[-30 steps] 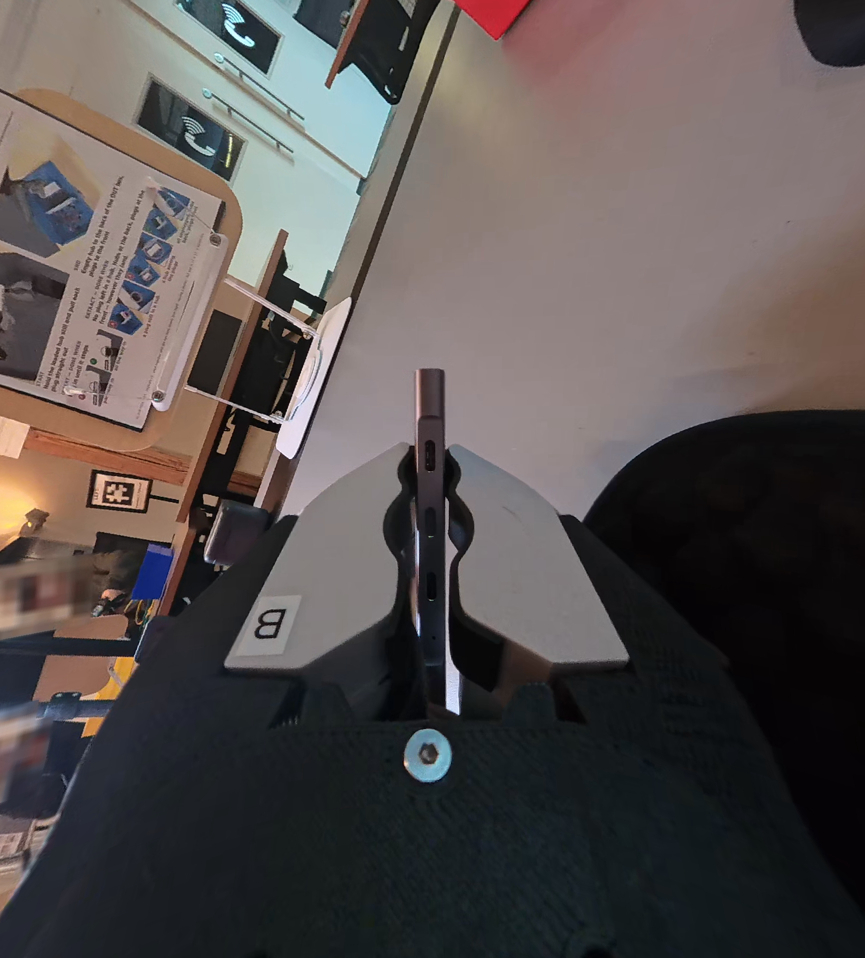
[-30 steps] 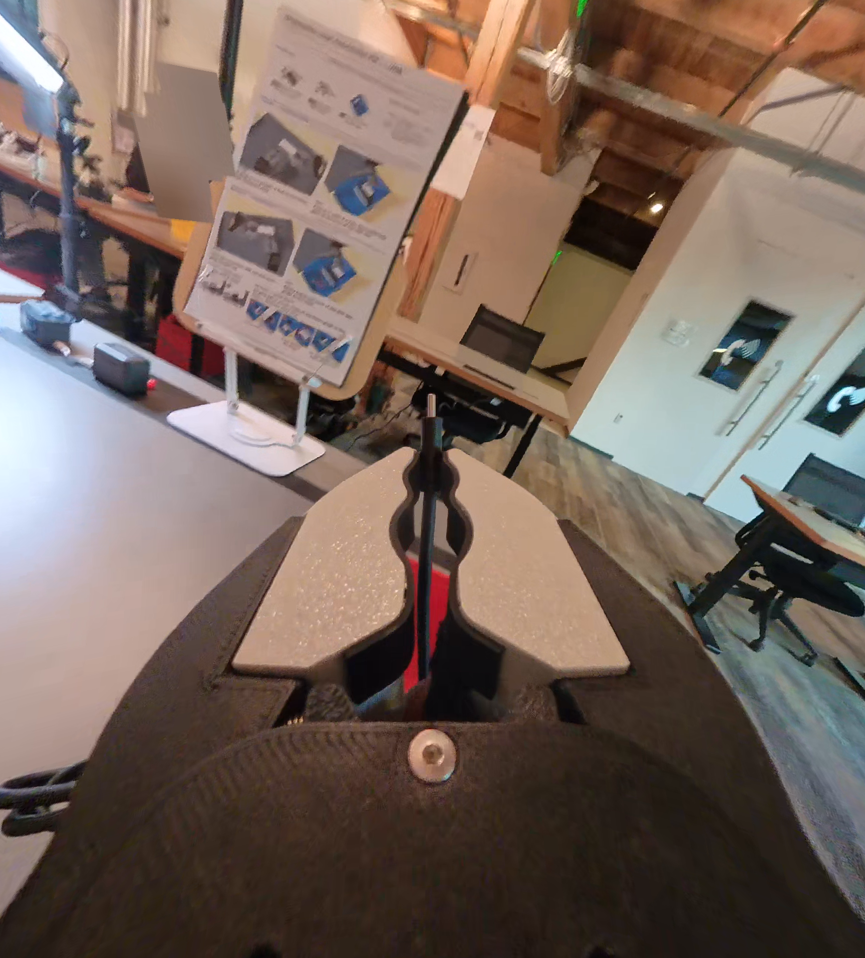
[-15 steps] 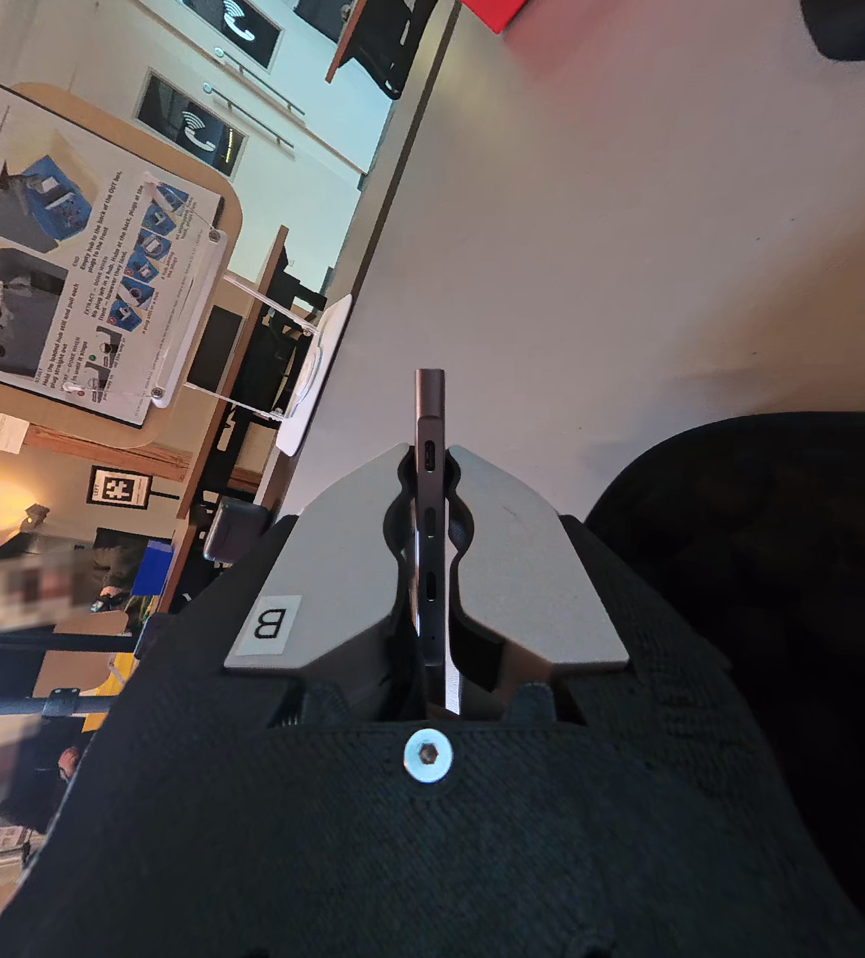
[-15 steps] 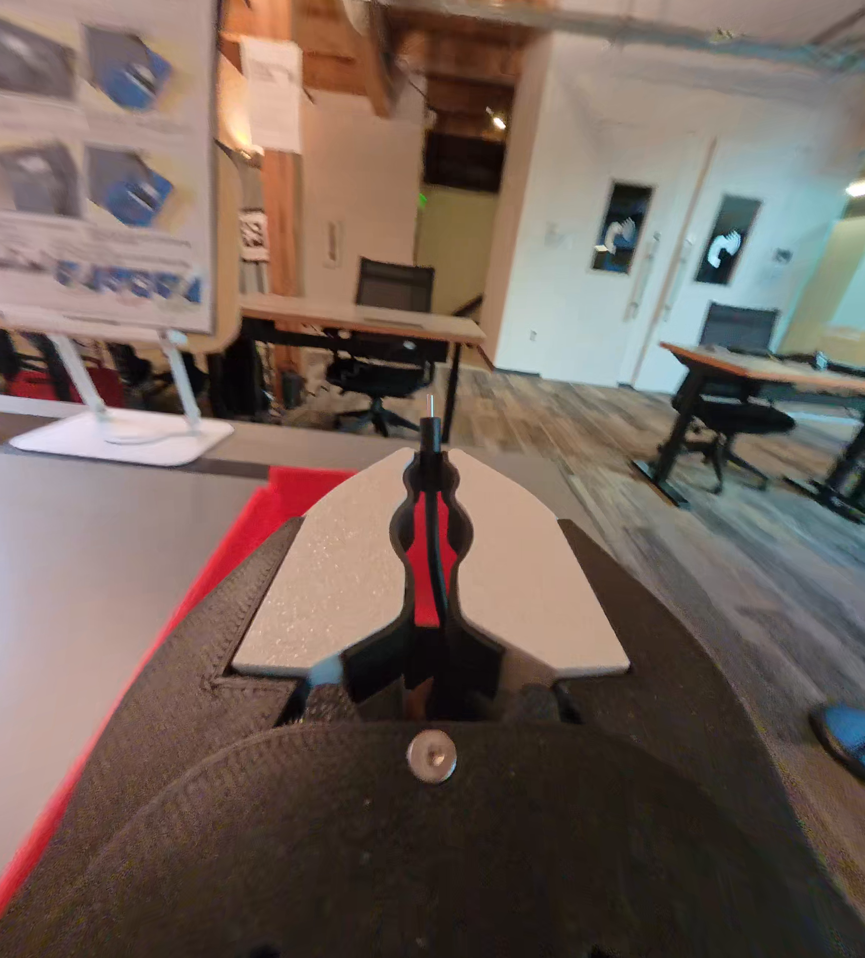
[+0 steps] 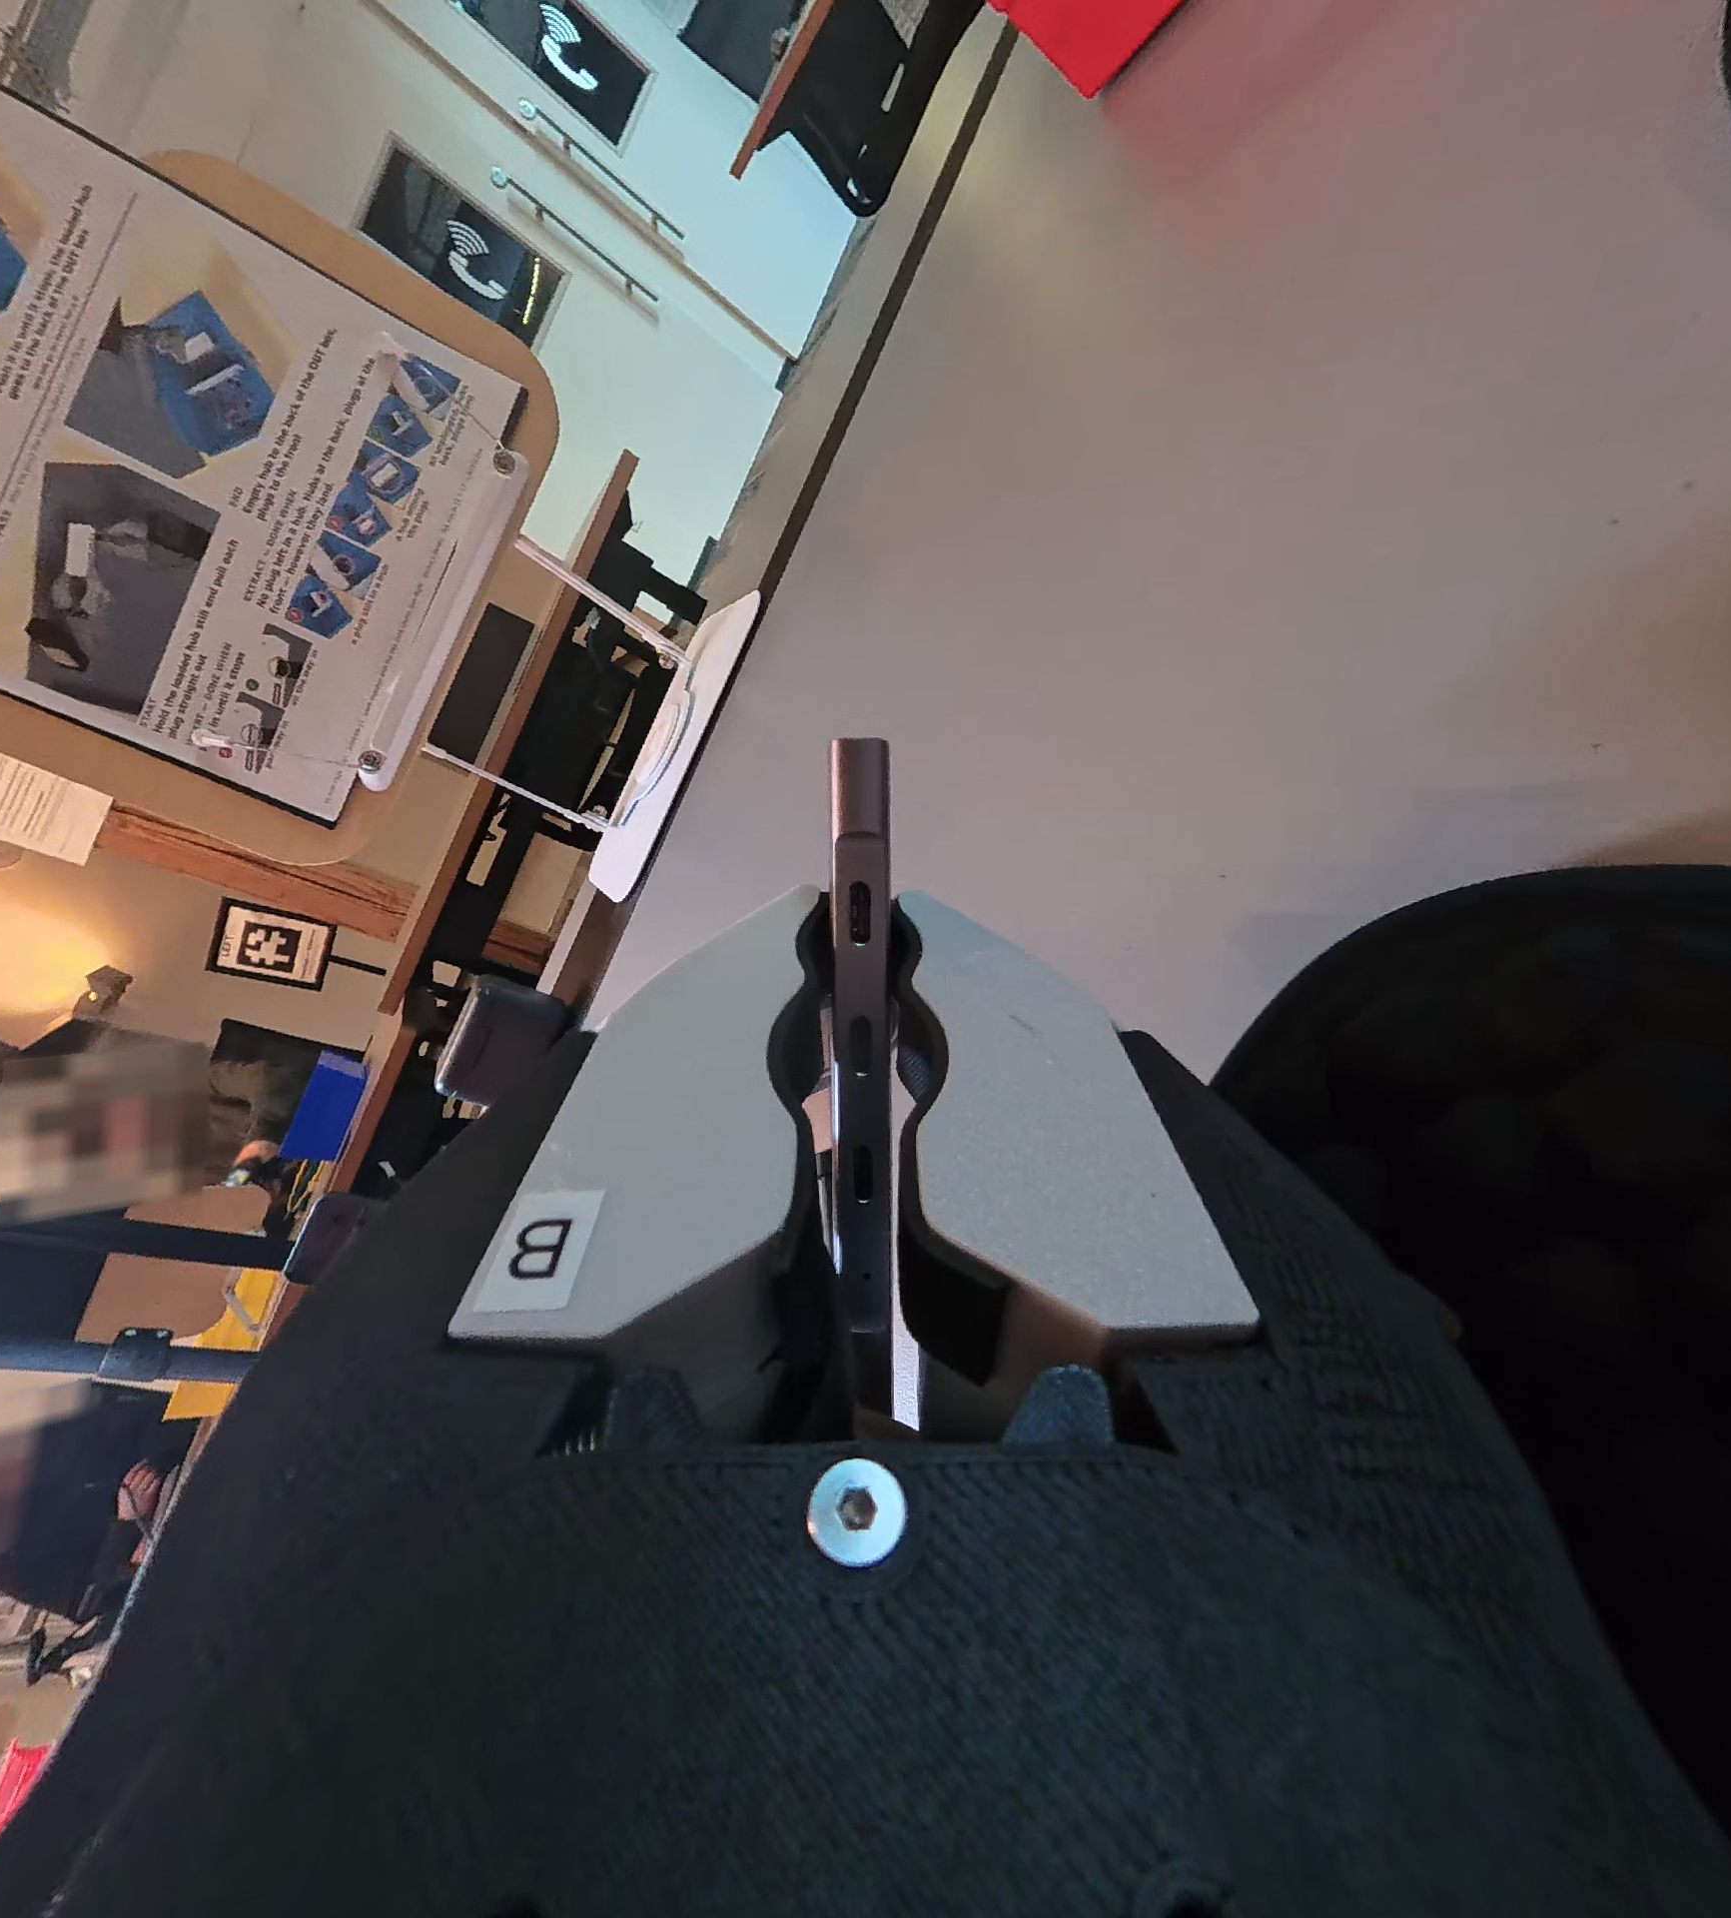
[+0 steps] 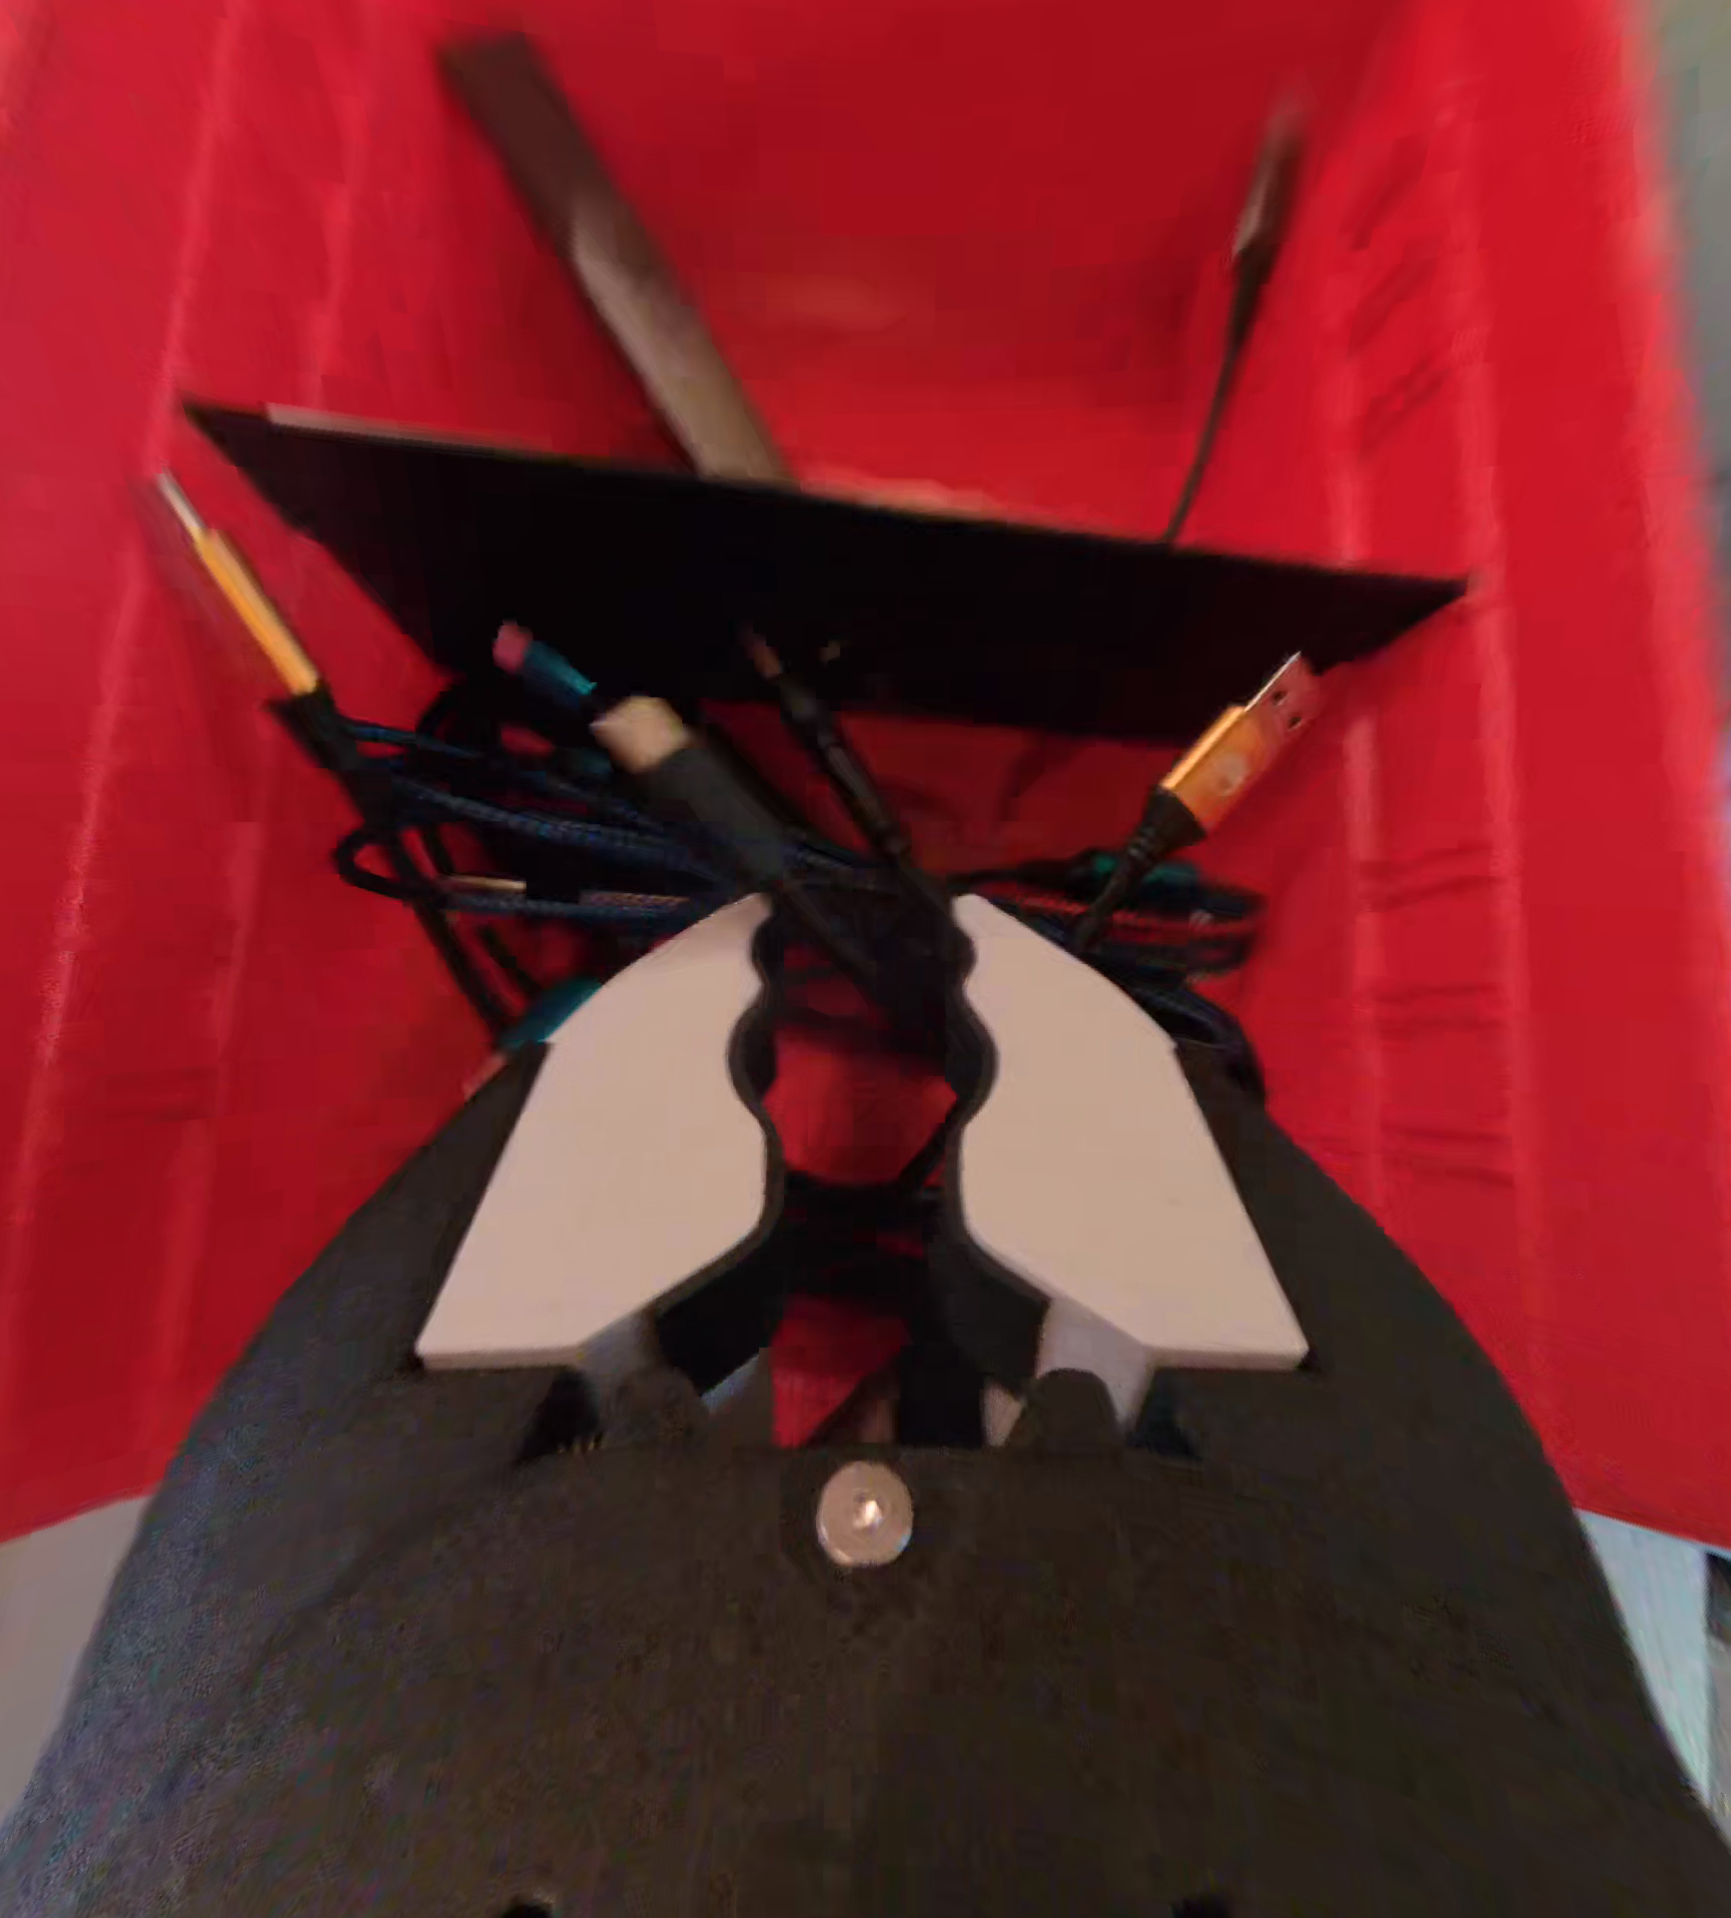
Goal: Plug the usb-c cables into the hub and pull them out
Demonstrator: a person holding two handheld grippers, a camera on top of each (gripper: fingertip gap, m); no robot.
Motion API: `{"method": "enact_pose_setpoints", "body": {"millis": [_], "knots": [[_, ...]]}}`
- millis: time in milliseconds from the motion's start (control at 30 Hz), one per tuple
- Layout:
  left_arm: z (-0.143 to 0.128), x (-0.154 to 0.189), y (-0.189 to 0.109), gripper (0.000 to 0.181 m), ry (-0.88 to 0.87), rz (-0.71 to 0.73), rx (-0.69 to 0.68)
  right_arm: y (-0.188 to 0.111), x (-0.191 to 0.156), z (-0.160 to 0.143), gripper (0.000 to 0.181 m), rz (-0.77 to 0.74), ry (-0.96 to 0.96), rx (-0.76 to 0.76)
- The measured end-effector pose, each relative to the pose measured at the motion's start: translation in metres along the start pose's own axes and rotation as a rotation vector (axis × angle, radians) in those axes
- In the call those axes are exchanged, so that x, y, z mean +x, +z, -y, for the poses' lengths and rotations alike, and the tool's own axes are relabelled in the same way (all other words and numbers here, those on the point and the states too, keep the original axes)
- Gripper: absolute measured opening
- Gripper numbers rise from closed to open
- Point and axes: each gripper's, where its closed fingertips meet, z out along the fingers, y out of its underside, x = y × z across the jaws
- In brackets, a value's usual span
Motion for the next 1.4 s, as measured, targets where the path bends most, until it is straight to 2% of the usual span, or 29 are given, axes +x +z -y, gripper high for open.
{"method": "enact_pose_setpoints", "body": {"millis": [67,133,300,400,467,567,633,733,867,967,1067,1133,1300,1400], "knots": [[0.0,-0.002,0.0,0.009,-0.009,0.007,0.004,0.0,-0.001,0.0,0.032,0.016,-0.016,-0.032],[0.001,-0.008,-0.002,0.009,-0.043,0.031,0.016,-0.007,0.001,0.011,0.044,-0.005,-0.038,0.005],[0.001,-0.035,-0.009,0.009,-0.223,0.114,0.082,-0.05,-0.01,0.052,0.074,-0.053,-0.015,0.213],[0.001,-0.055,-0.017,0.009,-0.334,0.177,0.134,-0.084,-0.035,0.085,0.079,-0.073,-0.052,0.404],[0.004,-0.072,-0.024,0.009,-0.448,0.212,0.196,-0.106,-0.079,0.106,0.077,0.023,-0.109,0.555],[0.011,-0.102,-0.036,0.009,-0.612,0.274,0.299,-0.126,-0.171,0.121,0.067,0.265,-0.253,0.713],[0.023,-0.122,-0.045,0.009,-0.703,0.295,0.385,-0.129,-0.233,0.119,0.058,0.427,-0.348,0.757],[0.047,-0.148,-0.059,0.009,-0.862,0.279,0.548,-0.134,-0.324,0.104,0.057,0.682,-0.503,0.779],[0.078,-0.168,-0.071,0.009,-1.01,0.204,0.726,-0.133,-0.4,0.095,0.052,0.695,-0.741,0.895],[0.097,-0.175,-0.08,0.009,-1.15,0.131,0.86,-0.151,-0.443,0.092,0.046,0.762,-0.756,0.965],[0.11,-0.169,-0.08,0.009,-1.314,0.028,0.965,-0.171,-0.463,0.103,0.039,0.759,-0.68,1.033],[0.118,-0.16,-0.079,0.009,-1.367,-0.045,1.014,-0.179,-0.471,0.107,0.039,0.804,-0.623,1.011],[0.144,-0.127,-0.073,0.009,-1.291,-0.23,1.043,-0.191,-0.472,0.107,0.035,1.101,-0.406,0.877],[0.155,-0.115,-0.073,0.009,-1.282,-0.338,1.059,-0.192,-0.472,0.1,0.021,1.231,-0.377,0.801]]}}
